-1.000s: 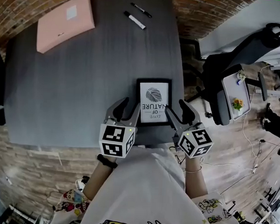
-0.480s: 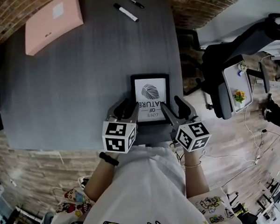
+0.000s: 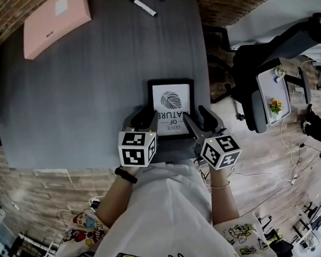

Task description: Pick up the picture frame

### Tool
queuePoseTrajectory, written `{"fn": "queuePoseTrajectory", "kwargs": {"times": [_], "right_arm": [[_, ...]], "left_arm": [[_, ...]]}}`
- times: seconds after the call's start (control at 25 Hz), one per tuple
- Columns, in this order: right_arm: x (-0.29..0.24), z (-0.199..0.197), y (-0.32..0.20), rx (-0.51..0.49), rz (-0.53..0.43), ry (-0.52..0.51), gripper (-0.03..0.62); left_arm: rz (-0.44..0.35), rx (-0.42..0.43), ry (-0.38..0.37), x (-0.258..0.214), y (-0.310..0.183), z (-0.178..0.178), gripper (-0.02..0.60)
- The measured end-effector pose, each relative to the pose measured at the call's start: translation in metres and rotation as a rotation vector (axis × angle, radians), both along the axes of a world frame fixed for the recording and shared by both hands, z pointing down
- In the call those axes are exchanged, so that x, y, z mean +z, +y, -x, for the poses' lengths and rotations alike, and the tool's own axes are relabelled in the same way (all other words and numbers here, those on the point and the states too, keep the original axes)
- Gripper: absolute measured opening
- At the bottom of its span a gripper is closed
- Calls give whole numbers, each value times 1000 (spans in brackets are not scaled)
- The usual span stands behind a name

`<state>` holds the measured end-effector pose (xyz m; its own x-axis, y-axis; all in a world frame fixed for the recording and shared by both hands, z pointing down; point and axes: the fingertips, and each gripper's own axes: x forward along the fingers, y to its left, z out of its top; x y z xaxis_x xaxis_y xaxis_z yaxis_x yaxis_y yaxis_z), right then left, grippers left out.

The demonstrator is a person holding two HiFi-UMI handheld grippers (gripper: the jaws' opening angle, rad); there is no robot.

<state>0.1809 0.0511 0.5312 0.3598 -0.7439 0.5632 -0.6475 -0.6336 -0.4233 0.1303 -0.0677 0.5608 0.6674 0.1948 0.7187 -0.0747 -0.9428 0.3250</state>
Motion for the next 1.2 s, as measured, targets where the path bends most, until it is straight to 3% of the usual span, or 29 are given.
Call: {"fn": "queuePoseTrajectory", "kwargs": {"times": [0.24, 0.28, 0.76, 1.2], "right_arm": [[1, -4, 2, 21, -8, -9, 253], [1, -4, 1, 24, -9, -8, 250], [3, -5, 0, 16, -22, -41, 235], [15, 1, -1, 2, -84, -253, 219]], "left_arm": [[13, -13, 4, 0, 1, -2, 144], [24, -23, 7, 0, 1, -2, 111], [102, -129, 6, -1, -6, -4, 86], [194, -194, -1, 1, -13, -3, 83]]}}
